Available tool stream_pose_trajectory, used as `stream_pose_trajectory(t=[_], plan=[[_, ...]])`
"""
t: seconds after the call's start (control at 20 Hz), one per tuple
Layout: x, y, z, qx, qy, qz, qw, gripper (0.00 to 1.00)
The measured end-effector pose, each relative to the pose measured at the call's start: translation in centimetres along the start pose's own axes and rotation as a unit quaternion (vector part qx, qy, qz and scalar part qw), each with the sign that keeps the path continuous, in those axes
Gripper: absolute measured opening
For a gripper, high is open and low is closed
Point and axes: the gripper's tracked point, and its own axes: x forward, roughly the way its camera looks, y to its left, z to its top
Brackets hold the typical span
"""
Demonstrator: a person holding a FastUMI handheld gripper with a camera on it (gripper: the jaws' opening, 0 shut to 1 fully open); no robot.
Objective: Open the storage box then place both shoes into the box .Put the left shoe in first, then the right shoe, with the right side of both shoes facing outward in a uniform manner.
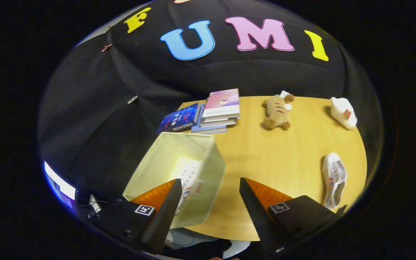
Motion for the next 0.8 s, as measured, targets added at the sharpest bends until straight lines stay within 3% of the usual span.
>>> stream_pose_trajectory(t=[0.45, 0.65, 0.8], plan=[[-4.1, -24.1, -3.8, -0.002, 0.035, -0.135, 0.990, 0.99], [-5.3, -32.4, -7.1, 0.023, 0.072, -0.168, 0.983, 0.99], [-4.5, -35.8, -8.5, 0.045, 0.090, -0.169, 0.980, 0.99]])
